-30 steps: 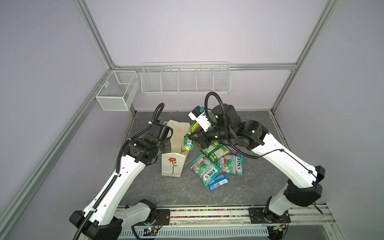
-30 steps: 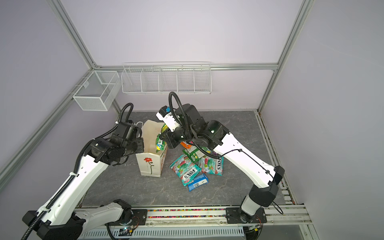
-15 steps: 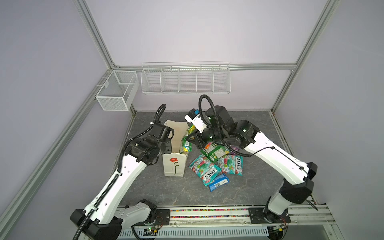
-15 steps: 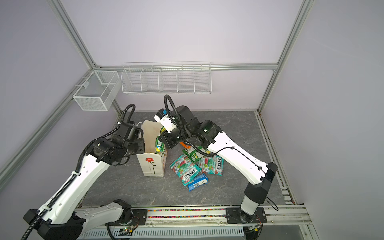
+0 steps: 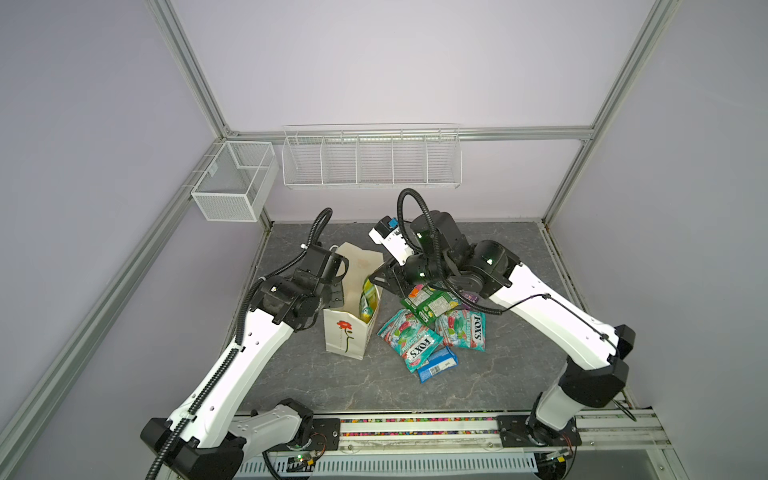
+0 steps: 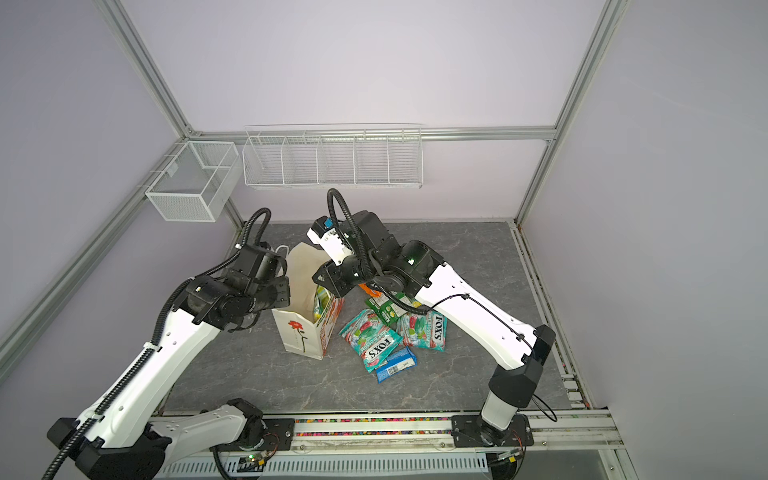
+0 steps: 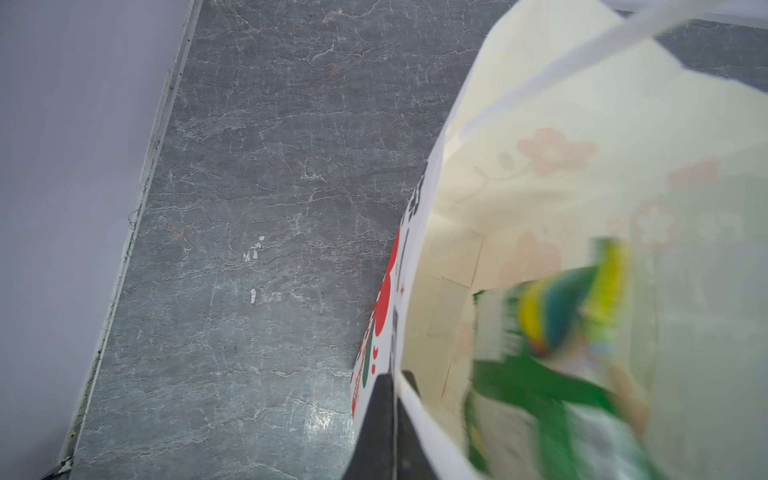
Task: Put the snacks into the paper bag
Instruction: 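Lower the green candy bag into the paper bag held by the left gripper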
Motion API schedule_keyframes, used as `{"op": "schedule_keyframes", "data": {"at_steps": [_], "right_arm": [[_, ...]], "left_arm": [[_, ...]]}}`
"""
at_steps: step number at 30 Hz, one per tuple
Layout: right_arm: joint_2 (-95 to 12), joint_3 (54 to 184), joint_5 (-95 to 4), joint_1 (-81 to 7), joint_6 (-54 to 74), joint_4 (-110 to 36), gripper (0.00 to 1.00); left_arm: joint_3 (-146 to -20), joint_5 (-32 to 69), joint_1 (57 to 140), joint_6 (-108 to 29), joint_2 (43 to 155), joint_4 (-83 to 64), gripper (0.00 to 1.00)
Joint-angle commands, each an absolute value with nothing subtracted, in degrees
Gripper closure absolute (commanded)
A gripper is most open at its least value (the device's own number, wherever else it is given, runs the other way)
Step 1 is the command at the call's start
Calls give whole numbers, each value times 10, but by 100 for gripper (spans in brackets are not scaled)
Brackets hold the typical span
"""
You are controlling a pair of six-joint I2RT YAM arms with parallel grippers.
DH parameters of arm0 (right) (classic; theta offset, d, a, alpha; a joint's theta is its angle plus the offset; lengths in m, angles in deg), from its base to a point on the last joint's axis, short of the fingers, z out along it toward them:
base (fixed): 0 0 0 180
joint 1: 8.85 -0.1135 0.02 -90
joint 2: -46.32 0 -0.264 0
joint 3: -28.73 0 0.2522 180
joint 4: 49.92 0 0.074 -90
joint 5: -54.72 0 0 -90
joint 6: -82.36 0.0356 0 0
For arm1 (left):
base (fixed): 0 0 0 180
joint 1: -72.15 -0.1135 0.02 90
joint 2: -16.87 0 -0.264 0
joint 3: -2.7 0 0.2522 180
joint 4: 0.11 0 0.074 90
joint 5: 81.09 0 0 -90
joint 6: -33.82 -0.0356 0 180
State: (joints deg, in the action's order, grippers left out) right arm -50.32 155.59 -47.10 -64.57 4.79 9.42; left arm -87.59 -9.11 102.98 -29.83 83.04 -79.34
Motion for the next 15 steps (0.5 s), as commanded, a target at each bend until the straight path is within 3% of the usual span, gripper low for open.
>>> {"op": "schedule_keyframes", "data": {"at_steps": [1, 8, 13, 15], "right_arm": [[-495, 1569, -471, -650, 42, 86, 70], [-473, 1557, -462, -657, 47, 83, 61], [-442, 1521, -437, -657, 63, 77, 32], [-429, 1506, -435, -657, 66, 77, 26]], "left_arm": [[-879, -99, 1033, -290, 827, -802, 100], [-878, -100, 1034, -289, 826, -803, 100], [-877, -98, 1034, -289, 826, -802, 100], [-877, -98, 1034, -289, 825, -800, 100]]}}
